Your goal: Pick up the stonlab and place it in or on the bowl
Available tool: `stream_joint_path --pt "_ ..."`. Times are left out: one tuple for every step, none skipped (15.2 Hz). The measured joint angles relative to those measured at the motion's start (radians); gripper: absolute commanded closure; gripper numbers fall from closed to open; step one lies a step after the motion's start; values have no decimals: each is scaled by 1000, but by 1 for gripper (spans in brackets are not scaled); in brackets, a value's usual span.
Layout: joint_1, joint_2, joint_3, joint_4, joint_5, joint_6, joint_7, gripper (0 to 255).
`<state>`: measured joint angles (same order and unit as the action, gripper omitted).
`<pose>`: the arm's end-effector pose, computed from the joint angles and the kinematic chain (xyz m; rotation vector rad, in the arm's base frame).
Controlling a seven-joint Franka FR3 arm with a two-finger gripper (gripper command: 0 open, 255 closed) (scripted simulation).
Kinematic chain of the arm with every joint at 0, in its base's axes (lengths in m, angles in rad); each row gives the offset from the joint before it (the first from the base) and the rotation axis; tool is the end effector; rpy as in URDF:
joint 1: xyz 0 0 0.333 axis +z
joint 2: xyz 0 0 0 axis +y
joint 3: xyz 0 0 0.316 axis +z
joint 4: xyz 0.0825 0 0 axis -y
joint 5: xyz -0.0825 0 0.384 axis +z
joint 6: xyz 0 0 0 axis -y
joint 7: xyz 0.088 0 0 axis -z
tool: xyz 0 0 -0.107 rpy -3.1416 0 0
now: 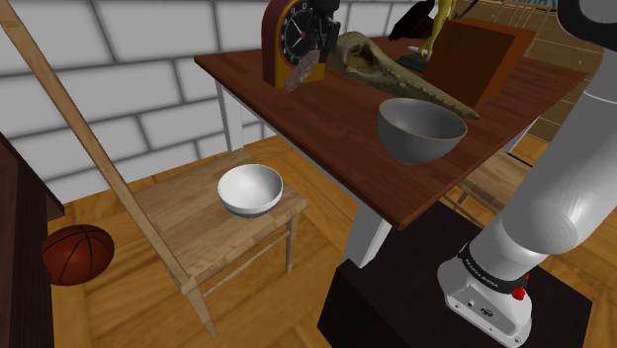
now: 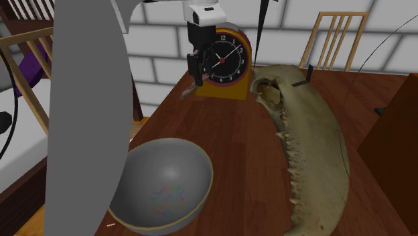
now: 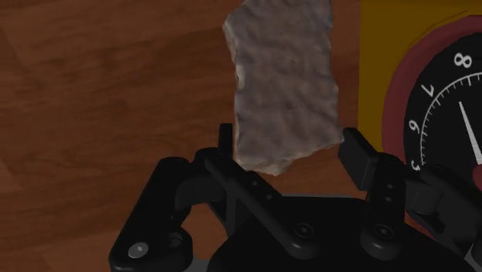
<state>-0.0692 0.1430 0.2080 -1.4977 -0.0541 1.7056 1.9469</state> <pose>0.6055 0.0705 0.5902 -1.9164 2.4291 -0.0857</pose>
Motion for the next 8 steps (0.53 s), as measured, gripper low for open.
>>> stream_joint_path --pt "1 1 0 13 0 -12 0 255" --pt "2 5 1 33 -1 -28 1 255" --pt "1 8 1 49 -2 -42 -1 255" --pt "1 8 0 62 -2 -54 -1 255" --pt "3 16 1 85 -3 -69 0 255" --pt "2 20 0 108 -4 -88 -3 255" --pt "3 24 1 128 -5 -103 -2 255" --pt "5 29 1 144 -6 -116 -2 255"
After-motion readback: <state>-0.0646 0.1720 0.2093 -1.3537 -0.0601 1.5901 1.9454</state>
